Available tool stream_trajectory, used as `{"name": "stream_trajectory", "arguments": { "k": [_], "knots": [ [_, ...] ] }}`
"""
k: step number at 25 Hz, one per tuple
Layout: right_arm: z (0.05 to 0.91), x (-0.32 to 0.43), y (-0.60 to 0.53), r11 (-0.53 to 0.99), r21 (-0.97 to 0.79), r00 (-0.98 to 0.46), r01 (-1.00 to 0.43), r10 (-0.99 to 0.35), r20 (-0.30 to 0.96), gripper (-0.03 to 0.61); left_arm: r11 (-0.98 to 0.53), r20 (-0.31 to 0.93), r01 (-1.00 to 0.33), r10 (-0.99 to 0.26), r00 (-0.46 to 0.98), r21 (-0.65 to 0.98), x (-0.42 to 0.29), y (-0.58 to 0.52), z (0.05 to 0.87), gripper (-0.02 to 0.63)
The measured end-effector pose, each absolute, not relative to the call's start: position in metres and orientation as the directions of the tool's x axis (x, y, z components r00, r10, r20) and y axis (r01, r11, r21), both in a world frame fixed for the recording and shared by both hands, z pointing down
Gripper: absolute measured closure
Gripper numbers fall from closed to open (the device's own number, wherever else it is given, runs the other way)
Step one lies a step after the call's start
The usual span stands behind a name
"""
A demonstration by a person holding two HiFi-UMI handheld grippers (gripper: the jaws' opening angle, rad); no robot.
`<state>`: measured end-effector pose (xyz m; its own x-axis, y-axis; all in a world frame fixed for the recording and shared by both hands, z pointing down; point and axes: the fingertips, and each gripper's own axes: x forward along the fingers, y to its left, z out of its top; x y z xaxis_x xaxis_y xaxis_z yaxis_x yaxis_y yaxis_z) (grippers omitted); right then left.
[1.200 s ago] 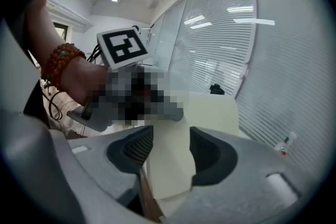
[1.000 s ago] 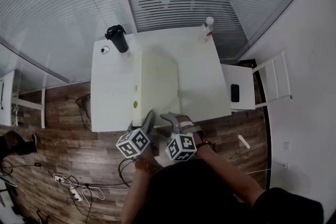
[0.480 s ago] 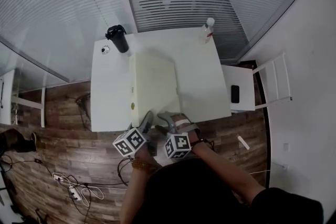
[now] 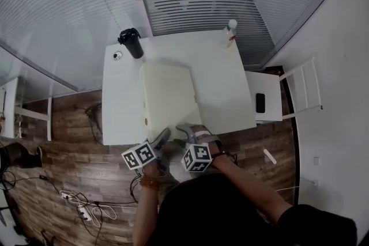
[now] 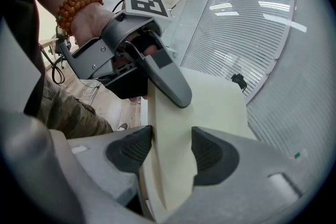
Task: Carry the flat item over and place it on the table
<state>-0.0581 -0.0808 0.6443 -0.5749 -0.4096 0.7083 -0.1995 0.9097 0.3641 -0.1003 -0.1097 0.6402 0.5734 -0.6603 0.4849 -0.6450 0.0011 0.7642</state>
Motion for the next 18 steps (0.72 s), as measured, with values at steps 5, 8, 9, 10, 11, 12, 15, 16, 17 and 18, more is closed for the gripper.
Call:
{"name": "stream_trajectory", "arguments": {
  "k": [5,8,9,10,11,12,15,16,17,18],
  "knots": [
    [0.648,-0.059,-0.082,0.923,0.310,-0.586,-0.228,-0.384,0.713,0.345,-0.029,0.501,-0.635,-0.588,0.635,0.772,-0.099,-0.104,0.647,0.275],
    [0.649,-0.059,-0.086,0.923,0.307,-0.583,-0.231,-0.385,0.716,0.345,-0.049,0.509,-0.632,-0.546,0.665,0.773,-0.098,-0.104,0.649,0.272],
    [0.650,-0.060,-0.086,0.923,0.308,-0.581,-0.230,-0.384,0.718,0.345,-0.051,0.512,-0.630,-0.536,0.672,0.775,-0.098,-0.104,0.650,0.270],
    [0.650,-0.060,-0.086,0.924,0.306,-0.580,-0.229,-0.382,0.720,0.345,-0.052,0.514,-0.629,-0.528,0.676,0.775,-0.099,-0.104,0.651,0.270],
    [0.650,-0.061,-0.086,0.925,0.303,-0.579,-0.229,-0.379,0.722,0.345,-0.053,0.515,-0.629,-0.522,0.679,0.776,-0.099,-0.103,0.652,0.270],
    [0.651,-0.061,-0.087,0.926,0.299,-0.578,-0.229,-0.377,0.724,0.345,-0.054,0.518,-0.629,-0.517,0.682,0.775,-0.099,-0.103,0.653,0.268],
    [0.653,-0.061,-0.087,0.928,0.292,-0.575,-0.230,-0.372,0.728,0.345,-0.051,0.519,-0.622,-0.499,0.694,0.782,-0.099,-0.103,0.657,0.265],
    [0.654,-0.061,-0.087,0.929,0.290,-0.575,-0.228,-0.369,0.730,0.345,-0.050,0.517,-0.616,-0.493,0.700,0.786,-0.098,-0.102,0.658,0.265],
    [0.655,-0.061,-0.087,0.931,0.289,-0.575,-0.224,-0.366,0.732,0.345,-0.049,0.513,-0.609,-0.487,0.707,0.792,-0.098,-0.101,0.660,0.264],
    [0.655,-0.061,-0.087,0.932,0.289,-0.576,-0.220,-0.363,0.732,0.344,-0.050,0.507,-0.601,-0.483,0.714,0.798,-0.098,-0.100,0.660,0.264]
  ]
}}
